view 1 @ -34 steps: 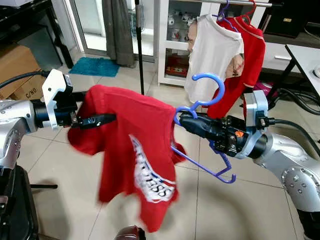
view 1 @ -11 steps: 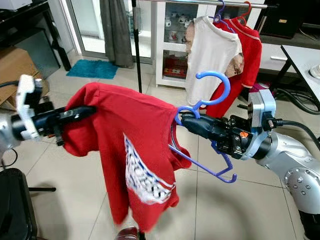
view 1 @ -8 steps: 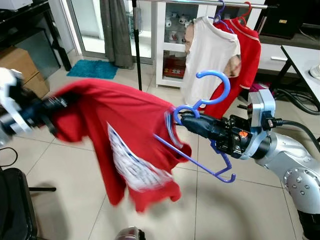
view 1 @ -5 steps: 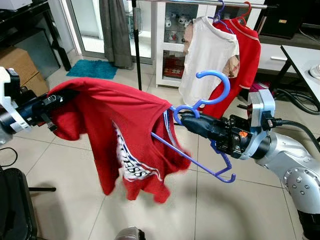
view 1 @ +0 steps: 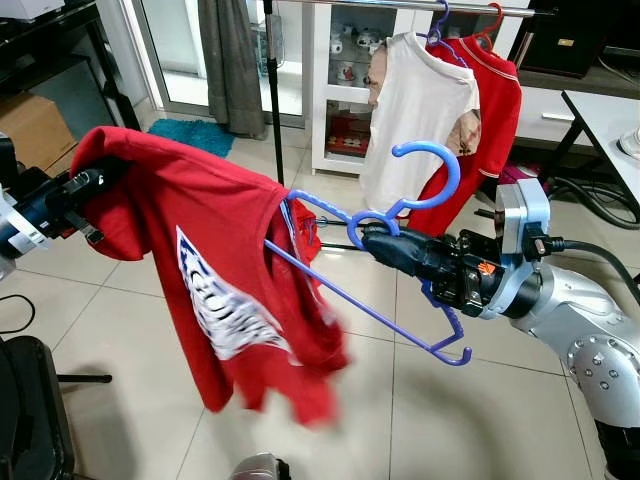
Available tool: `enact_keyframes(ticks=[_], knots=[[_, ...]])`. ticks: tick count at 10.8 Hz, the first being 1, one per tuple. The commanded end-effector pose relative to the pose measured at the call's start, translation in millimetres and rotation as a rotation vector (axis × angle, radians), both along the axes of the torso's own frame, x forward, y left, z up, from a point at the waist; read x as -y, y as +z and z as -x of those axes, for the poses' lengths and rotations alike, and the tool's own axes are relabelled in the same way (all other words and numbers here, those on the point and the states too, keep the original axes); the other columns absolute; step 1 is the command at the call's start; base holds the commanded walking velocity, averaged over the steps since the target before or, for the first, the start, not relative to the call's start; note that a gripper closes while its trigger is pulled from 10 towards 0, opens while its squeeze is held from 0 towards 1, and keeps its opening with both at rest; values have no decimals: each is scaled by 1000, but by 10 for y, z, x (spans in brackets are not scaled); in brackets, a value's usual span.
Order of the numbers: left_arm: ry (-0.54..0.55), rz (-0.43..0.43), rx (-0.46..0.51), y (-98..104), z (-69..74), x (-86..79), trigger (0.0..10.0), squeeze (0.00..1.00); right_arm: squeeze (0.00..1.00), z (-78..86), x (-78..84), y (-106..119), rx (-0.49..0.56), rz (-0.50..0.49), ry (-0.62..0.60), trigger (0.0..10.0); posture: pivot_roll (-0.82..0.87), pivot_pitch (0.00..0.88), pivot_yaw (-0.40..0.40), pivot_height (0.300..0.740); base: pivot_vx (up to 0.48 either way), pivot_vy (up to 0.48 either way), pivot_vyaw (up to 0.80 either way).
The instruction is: Hang hanger
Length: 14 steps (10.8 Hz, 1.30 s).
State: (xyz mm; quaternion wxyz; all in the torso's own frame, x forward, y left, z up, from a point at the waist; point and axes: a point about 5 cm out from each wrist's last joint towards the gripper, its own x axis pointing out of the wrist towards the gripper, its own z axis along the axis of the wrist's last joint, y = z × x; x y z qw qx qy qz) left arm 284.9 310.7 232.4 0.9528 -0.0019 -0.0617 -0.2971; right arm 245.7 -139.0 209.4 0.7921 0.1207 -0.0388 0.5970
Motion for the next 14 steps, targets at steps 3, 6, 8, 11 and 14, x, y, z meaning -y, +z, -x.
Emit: enact_keyframes(ticks=[3,6,8,11,14], knots=[[-20,-68,-23,-33,-10,55,2118,0,0,-27,30,61,31,-7,-11,10000,-17,0,42,740,0,0,0],[-60,-95,-53,-81,93,-16,10000,1000,0,-53,43,34,19,20,-34,10000,-15,0,42,740,0,0,0],[-88,-120,-161,-127,229,-163,10000,1000,0,-96,62,16,13,37,-62,10000,-7,0,39,740,0,0,0],[-245,-181,-55,370,89,-30,10000,1000,0,-153,36,-35,30,154,-64,10000,16,0,12,740,0,0,0],[-671,-247,-66,498,-245,749,10000,1000,0,-152,-129,9,75,269,13,10000,30,1,34,740,0,0,0]])
